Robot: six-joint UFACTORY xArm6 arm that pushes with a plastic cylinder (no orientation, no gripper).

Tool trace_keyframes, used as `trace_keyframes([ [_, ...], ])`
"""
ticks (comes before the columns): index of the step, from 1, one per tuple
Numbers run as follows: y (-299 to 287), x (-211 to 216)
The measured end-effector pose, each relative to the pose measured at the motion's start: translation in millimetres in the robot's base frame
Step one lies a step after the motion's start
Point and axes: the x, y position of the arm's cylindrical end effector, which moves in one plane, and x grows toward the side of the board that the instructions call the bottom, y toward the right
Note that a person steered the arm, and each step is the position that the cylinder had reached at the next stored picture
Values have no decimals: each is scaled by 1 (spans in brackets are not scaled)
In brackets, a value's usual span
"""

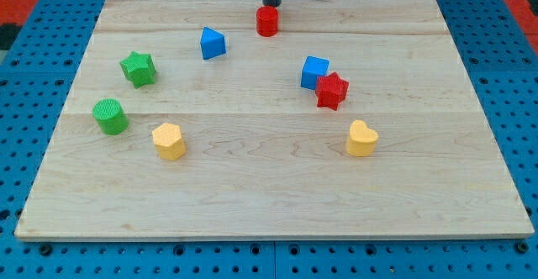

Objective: Insert the blue triangle in between the green star and red circle

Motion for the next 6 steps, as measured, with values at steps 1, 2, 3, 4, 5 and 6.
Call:
trace_keyframes([
  [1,-22,27],
  [2,19,51],
  [3,18,51],
  [4,44,12],
  [5,115,-1],
  [6,127,0],
])
